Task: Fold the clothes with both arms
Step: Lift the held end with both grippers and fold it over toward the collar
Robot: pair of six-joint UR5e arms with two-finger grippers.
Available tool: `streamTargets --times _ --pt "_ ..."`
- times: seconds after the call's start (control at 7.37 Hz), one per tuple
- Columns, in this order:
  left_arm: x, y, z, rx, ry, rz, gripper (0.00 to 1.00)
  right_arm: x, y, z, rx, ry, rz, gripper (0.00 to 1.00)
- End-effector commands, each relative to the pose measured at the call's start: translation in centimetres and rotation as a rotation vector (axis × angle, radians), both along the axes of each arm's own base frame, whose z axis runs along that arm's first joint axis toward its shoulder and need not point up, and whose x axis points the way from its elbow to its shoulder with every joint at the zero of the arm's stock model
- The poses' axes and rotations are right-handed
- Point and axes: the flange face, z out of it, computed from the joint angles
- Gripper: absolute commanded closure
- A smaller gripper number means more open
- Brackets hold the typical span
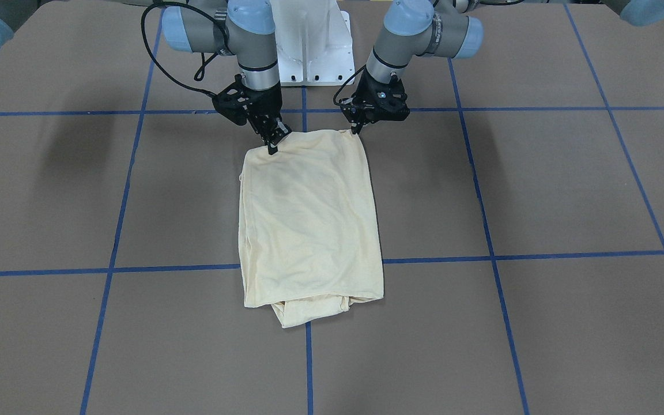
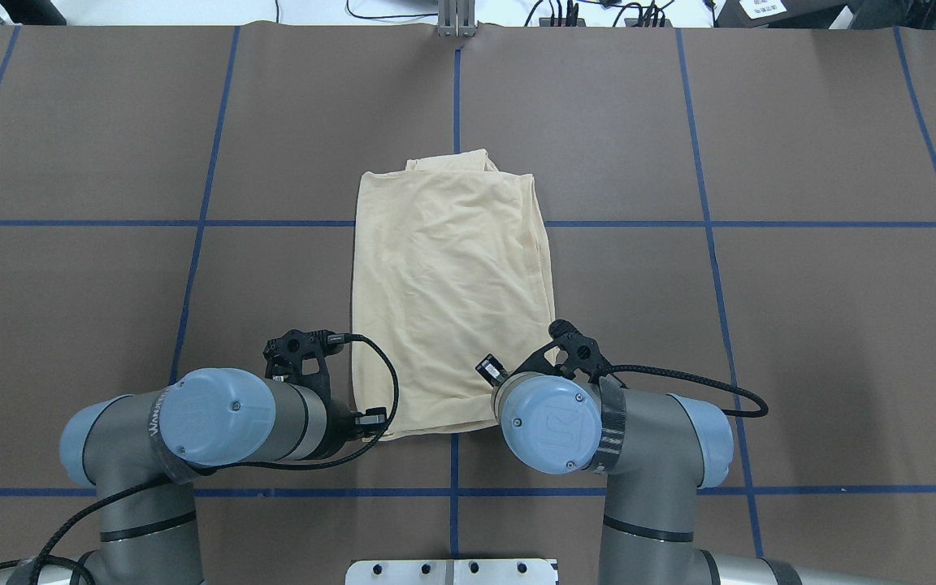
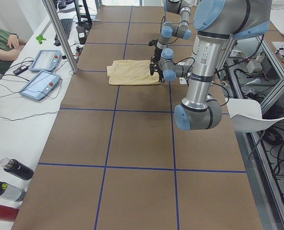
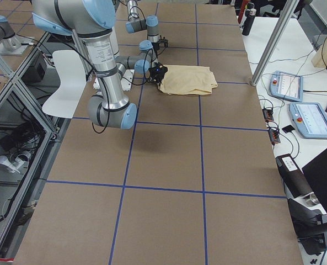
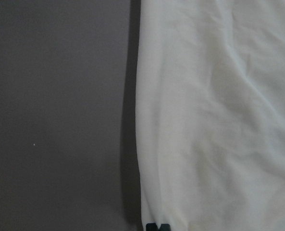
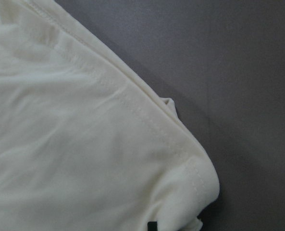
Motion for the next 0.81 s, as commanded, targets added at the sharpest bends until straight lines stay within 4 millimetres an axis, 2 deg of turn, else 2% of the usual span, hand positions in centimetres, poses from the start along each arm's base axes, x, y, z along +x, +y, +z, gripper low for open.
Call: streamTargets --times 0.0,0.14,0.27,0.41,0.54,0.68 --pt "-1.1 0.8 -2.4 -0.008 0.055 0.035 1.00 2.7 -0.5 -2.1 0.003 -0.048 0.003 1.00" --pt "-2.5 1.4 -3.8 -0.015 0.091 0.060 1.00 4.0 -0.2 -2.8 0.005 -0.074 0.006 1.00" --pt "-3.1 1.7 -4.7 -0.035 0.114 0.048 1.00 5.2 2.9 -2.9 0.001 -0.075 -0.036 1.00" --pt "-3.8 3.2 -6.2 -0.079 0.153 0.046 1.00 7.1 6.3 -4.4 -0.015 -0.077 -0.072 1.00" --pt "-5.7 5.7 -8.3 -0.089 0.195 0.078 1.00 9.0 8.8 -6.2 -0.047 -0.093 -0.082 1.00" --pt "-6.8 6.6 -9.8 -0.103 0.180 0.118 1.00 10.9 9.2 -7.8 -0.045 -0.105 -0.086 1.00"
